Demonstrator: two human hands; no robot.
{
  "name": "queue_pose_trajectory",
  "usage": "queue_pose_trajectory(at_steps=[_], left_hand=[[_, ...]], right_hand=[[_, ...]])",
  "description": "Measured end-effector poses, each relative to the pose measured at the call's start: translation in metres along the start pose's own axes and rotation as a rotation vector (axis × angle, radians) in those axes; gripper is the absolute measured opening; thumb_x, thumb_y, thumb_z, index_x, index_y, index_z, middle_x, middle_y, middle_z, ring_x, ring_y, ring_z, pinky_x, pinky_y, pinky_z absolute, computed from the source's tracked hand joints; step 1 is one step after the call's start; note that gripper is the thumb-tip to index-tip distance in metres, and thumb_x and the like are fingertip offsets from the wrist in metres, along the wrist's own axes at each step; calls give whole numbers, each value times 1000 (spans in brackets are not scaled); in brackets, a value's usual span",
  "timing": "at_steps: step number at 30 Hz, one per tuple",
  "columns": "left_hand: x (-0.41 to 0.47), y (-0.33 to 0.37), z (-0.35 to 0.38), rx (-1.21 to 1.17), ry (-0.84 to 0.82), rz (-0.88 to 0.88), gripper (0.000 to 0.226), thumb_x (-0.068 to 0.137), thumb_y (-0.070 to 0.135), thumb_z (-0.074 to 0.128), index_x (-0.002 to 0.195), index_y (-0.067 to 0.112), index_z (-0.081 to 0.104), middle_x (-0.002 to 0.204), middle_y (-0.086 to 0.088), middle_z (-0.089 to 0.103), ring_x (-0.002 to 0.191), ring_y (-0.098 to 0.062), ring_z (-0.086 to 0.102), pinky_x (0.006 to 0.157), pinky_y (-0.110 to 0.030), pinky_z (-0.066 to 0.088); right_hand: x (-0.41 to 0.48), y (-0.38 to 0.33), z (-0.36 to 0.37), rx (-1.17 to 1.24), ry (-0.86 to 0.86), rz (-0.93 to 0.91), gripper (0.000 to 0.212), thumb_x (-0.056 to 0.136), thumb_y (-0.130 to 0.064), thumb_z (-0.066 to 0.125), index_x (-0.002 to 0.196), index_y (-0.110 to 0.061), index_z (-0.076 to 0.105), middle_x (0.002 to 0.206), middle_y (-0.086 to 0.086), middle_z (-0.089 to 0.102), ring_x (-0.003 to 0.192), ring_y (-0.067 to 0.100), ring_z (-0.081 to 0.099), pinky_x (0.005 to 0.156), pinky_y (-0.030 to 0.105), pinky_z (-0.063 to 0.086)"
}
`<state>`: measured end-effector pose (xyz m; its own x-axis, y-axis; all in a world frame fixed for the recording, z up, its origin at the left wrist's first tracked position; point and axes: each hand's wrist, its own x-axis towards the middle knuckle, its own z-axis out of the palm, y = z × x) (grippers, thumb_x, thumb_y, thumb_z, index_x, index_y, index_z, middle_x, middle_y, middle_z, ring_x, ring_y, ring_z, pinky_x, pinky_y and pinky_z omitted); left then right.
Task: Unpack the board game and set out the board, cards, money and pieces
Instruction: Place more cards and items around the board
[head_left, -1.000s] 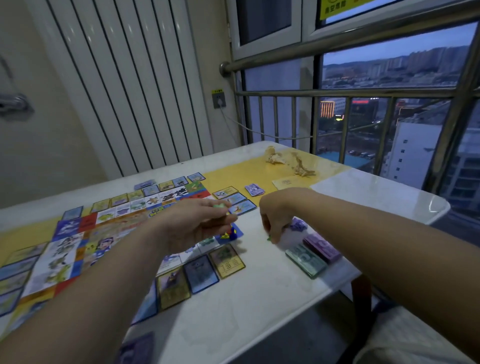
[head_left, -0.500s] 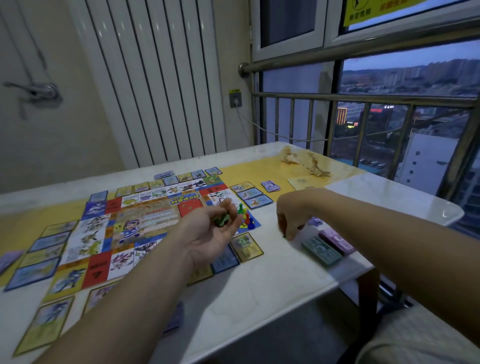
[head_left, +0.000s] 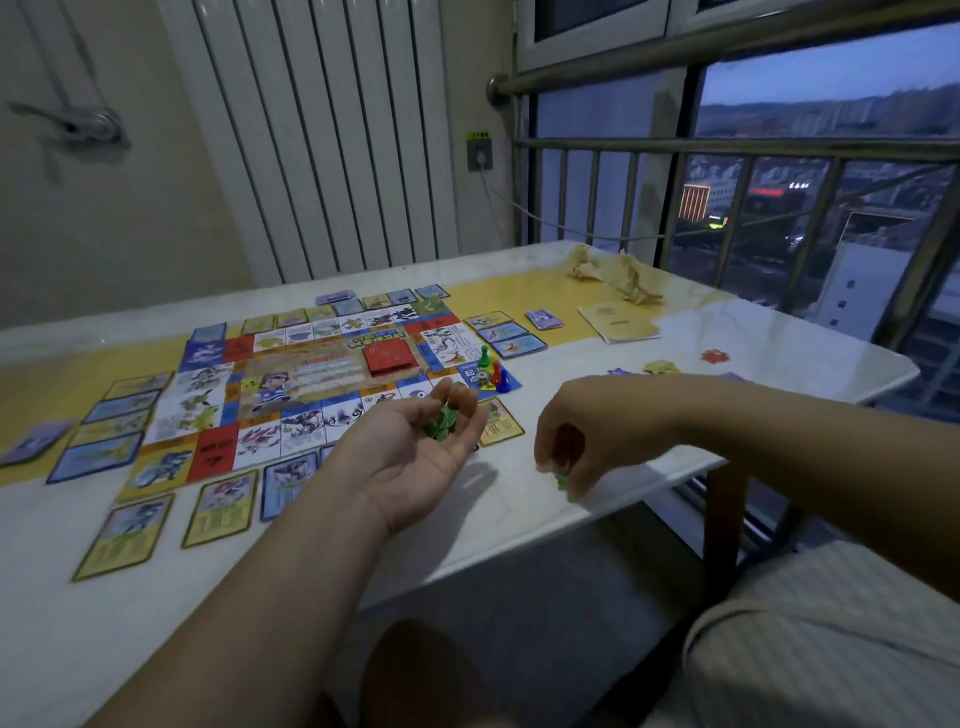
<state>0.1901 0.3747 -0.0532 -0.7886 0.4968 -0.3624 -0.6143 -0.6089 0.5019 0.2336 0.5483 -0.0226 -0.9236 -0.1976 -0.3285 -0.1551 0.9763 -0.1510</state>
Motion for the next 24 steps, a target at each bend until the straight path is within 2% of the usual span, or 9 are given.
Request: queue_pose_trajectory(at_steps=[2,5,9,12,15,17,19,22,24], left_hand=[[-6,-1,-5,-17,9,9,20,96,0,37,91,-2,57,73,-16,61,78,-20,61,74,-42,53],[-15,-3,-9,-13,20,29,22,96,0,37,89,-3,58,73,-17,63,82,-21,63,79,-43,51],[-23,-6,-12,-27,33,63,23,96,-1,35,89,-3,57,77,-19,63,83,-22,63,83,-42,49],[-31,-6,-15,-36,34,74,23,96,-2,34,90,-2,57,84,-18,63,83,-22,64,82,-42,49],[-42,-1,-18,-32,38,101,23,95,-3,34,93,-2,57,85,-18,62,84,-20,63,89,-42,49],[-51,7,-21,-35,46,140,24,95,-4,33,92,-1,57,86,-17,62,90,-19,63,95,-41,47],[-60,20,-26,-44,45,198,26,95,-5,31,91,0,56,88,-16,61,94,-18,62,97,-40,46],[-72,43,-42,-30,50,310,30,97,-6,27,95,2,55,88,-14,63,88,-19,64,84,-41,49],[-80,56,-53,-12,61,370,32,98,-5,25,96,3,56,87,-13,65,85,-19,65,85,-40,50]], right_hand=[[-11,-1,7,-5,38,4,44,82,-33,71,123,-21,60,115,-7,62,95,8,56,76,17,44],[-23,0,21,-70,92,5,47,81,-39,70,124,-22,61,118,-6,59,102,11,55,85,23,47],[-27,1,39,-196,224,-48,21,83,-25,65,103,-21,69,104,1,65,93,19,59,82,36,51],[-33,-2,48,-262,276,-78,18,87,-17,58,101,-22,69,97,1,66,88,19,61,80,37,52],[-36,-11,46,-289,298,-111,25,89,-9,55,105,-24,68,101,1,67,92,18,62,84,35,52],[-38,-24,37,-241,342,-159,24,92,-12,57,109,-23,69,103,-4,69,93,12,63,87,27,51],[-35,-44,27,-166,437,-244,19,91,-15,59,105,-20,70,99,-7,71,88,6,64,83,18,49],[-21,-77,25,-57,616,-411,12,87,-12,64,95,-15,72,91,-2,71,79,8,62,74,21,49],[-4,-97,30,-21,692,-503,9,85,-9,66,91,-12,72,87,1,69,75,10,59,69,23,49]])
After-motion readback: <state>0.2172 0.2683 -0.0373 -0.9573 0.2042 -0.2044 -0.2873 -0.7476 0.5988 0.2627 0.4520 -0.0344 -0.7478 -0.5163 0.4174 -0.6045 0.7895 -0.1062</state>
